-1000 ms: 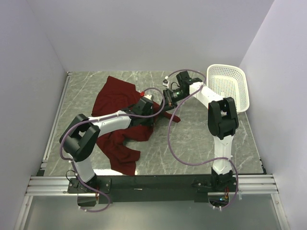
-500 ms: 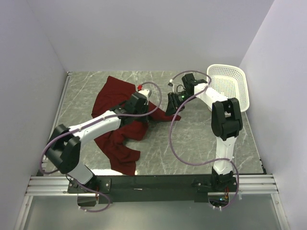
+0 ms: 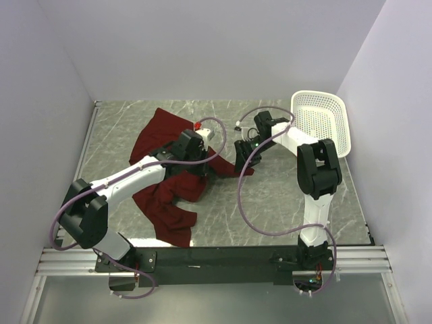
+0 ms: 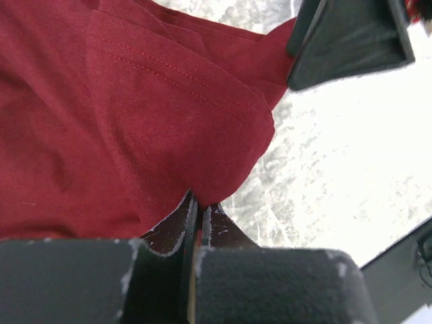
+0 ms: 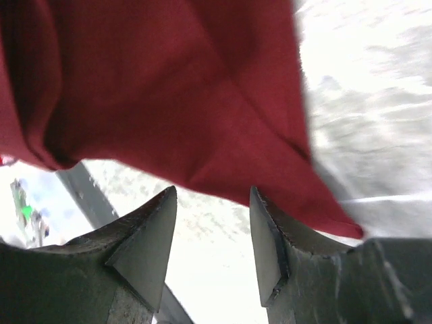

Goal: Fold and stack the t-shirts
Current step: Flatten the tshirt out

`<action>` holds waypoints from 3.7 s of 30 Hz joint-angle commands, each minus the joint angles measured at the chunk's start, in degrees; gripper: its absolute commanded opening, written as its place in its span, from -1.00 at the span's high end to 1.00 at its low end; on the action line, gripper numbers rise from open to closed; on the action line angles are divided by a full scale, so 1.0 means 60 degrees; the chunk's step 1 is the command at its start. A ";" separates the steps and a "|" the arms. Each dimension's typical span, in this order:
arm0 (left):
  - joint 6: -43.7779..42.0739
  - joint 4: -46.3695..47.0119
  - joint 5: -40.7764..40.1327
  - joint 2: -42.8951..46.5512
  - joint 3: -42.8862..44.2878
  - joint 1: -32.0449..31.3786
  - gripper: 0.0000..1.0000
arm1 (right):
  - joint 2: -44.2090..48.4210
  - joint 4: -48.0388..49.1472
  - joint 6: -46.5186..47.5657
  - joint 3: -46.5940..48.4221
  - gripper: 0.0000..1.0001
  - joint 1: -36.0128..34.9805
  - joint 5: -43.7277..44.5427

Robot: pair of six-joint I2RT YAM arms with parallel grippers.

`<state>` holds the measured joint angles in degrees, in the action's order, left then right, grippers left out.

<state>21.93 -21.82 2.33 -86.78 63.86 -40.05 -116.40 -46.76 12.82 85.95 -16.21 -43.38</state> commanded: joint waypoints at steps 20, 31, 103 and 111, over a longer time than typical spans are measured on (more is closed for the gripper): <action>0.0914 -0.0112 0.3653 -0.0697 0.1031 0.1474 0.99 | 0.2609 0.2205 -0.0053 -0.2648 -0.02 -0.1061 -0.1684; 0.1135 -0.0492 0.5427 -0.1327 0.1573 0.2237 0.99 | 0.4780 1.0177 -0.3803 -0.6325 -0.07 -0.2364 0.1968; -0.0038 -0.0713 0.1649 0.1560 0.0035 0.3233 -0.61 | 0.7564 -0.3092 0.8618 -0.6504 0.09 -0.2573 0.1765; -0.0169 -0.0232 0.0725 0.0285 0.0768 0.4111 -0.61 | 0.6658 0.0510 0.4329 -0.5157 0.07 0.0663 0.1545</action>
<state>22.26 -27.07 9.78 -84.25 64.73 -18.09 -73.63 -56.64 52.38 50.37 -17.72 -33.61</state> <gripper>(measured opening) 0.807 0.463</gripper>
